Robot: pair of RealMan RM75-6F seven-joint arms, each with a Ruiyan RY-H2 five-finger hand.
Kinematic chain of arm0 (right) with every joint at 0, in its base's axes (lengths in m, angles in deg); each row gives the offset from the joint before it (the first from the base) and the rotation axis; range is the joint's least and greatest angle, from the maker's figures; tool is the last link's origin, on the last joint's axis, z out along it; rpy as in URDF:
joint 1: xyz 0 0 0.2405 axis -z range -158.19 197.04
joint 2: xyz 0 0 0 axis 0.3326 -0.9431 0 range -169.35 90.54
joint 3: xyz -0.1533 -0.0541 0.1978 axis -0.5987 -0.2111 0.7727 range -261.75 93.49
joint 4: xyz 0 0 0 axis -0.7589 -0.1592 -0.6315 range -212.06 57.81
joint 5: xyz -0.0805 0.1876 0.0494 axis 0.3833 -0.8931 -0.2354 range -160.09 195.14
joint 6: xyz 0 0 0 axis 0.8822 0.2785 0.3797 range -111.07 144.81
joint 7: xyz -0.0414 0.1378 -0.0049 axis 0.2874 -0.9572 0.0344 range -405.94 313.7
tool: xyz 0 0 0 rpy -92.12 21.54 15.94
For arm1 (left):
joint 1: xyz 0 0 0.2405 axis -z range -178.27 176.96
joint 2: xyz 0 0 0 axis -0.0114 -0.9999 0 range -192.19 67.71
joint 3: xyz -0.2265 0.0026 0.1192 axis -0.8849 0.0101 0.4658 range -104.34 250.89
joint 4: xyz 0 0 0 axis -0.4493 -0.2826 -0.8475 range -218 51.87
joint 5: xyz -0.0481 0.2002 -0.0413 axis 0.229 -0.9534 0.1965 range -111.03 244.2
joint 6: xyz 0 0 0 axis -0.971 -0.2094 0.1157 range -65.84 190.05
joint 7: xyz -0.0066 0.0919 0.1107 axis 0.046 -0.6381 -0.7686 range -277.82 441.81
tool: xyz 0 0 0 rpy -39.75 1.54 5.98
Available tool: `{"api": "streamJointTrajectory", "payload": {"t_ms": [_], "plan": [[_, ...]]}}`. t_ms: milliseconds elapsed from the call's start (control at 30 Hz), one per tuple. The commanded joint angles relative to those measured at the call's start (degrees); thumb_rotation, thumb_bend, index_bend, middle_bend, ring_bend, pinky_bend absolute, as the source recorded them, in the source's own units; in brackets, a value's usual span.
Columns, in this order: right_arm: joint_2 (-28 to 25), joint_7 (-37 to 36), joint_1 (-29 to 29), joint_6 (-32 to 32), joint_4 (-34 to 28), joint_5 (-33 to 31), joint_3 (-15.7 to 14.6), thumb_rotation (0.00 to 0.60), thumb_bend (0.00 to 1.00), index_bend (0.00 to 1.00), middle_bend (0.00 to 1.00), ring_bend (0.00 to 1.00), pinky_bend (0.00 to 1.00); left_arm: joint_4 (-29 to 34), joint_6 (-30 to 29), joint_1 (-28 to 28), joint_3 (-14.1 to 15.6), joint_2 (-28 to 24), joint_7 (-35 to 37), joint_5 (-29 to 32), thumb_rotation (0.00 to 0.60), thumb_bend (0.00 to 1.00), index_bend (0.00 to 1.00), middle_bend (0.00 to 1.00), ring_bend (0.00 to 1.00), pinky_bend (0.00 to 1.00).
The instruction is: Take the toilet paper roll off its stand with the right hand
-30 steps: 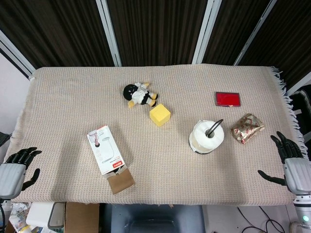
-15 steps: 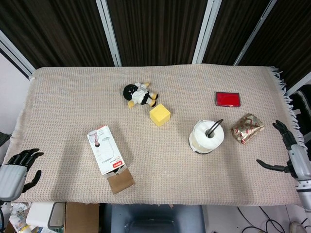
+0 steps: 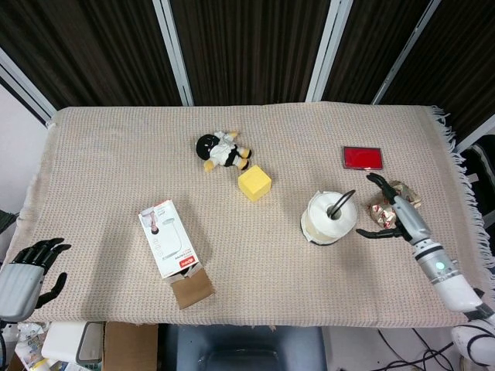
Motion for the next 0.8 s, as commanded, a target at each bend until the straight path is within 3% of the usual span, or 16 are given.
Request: {"api": "streamJointTrajectory", "payload": {"t_ms": [33,800], "plan": [[1.01,0.81,-1.39,1.84,-0.78,-0.58,0.02,0.600,0.00,0.00,0.00,0.00,0.02,0.02,-0.01,0.00,0.07,-0.06,0.12,-0.13,0.600,0.44,0.27,0.20,0.20,0.31],[11.38,6.45,-6.92,9.51,4.45,-6.66,0.38,0.600,0.00,0.00,0.00,0.00,0.01,-0.05,-0.29,0.01,0.56,-0.58,1.77,-1.11,0.600,0.44,0.27,0.21,0.20,0.31]]}}
